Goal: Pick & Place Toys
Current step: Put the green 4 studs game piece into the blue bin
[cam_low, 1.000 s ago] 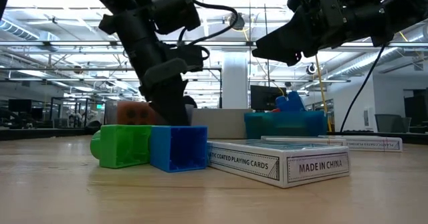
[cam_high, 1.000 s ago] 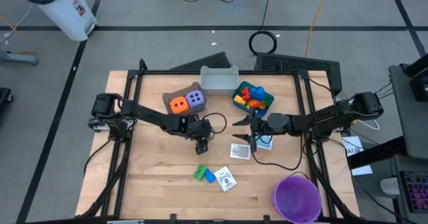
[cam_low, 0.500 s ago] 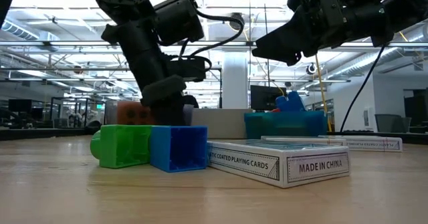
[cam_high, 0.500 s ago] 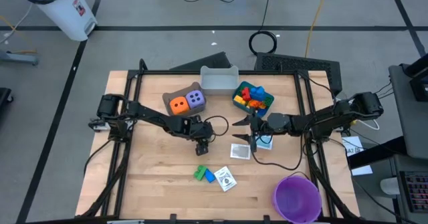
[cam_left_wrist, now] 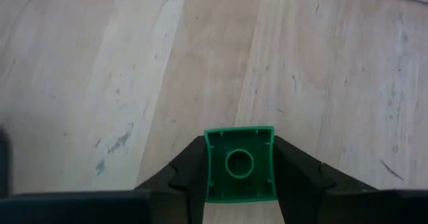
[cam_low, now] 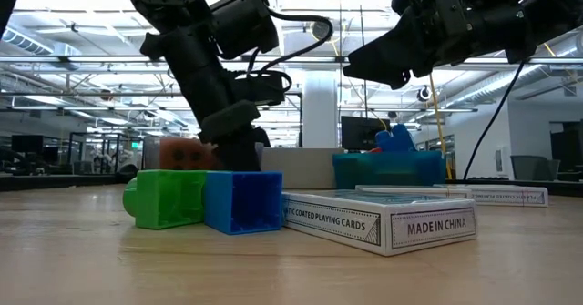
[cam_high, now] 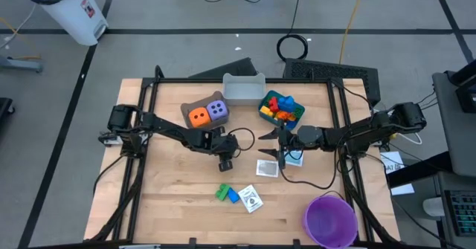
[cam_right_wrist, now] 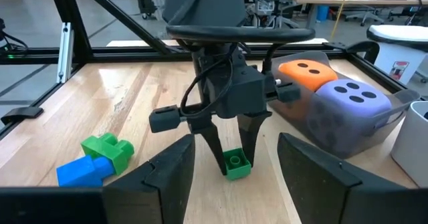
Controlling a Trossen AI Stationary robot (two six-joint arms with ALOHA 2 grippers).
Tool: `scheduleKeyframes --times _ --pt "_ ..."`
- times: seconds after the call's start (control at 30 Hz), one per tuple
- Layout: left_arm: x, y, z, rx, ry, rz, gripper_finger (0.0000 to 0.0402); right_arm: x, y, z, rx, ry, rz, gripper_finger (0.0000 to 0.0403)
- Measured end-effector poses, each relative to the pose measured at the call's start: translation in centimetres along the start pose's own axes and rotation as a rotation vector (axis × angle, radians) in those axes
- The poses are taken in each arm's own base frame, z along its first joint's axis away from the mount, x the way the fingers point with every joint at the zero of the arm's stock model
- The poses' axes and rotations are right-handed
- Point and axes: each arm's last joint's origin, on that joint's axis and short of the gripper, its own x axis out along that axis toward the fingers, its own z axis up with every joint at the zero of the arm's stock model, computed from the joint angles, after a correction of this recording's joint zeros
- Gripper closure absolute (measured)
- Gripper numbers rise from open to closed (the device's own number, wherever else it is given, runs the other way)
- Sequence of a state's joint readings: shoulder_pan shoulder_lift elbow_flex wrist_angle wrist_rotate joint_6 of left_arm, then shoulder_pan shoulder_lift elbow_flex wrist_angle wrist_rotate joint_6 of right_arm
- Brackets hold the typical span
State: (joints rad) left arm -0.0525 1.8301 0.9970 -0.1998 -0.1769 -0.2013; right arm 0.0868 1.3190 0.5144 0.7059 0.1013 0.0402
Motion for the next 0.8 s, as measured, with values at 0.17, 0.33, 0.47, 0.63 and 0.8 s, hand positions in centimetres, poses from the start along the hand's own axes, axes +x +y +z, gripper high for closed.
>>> scheduleKeyframes --times 0.17,0.33,0.47,0.63,0.8 --pt "-0.1 0.0 0.0 0.12 -0.009 0.13 0.0257 0.0 0.0 0.0 0.025 0.004 -0.004 0.0195" --pt "-1.9 -1.8 1.9 0.392 -0.099 0.336 0.0254 0.0 -0.7 -0.2 0.131 0.02 -0.056 0.0181" --pt "-3.4 -3.8 3.8 0.563 -0.17 0.423 0.0254 0.1 -1.3 -0.3 0.218 0.028 -0.081 0.0137" --pt "-5.5 -5.7 6.0 0.65 -0.253 0.498 0.0254 0.4 -1.8 -0.3 0.309 -0.005 -0.1 0.0075" --pt "-6.5 -6.4 7.4 0.667 -0.336 0.505 0.0253 1.4 -1.7 -0.5 0.358 -0.094 -0.077 0.0057"
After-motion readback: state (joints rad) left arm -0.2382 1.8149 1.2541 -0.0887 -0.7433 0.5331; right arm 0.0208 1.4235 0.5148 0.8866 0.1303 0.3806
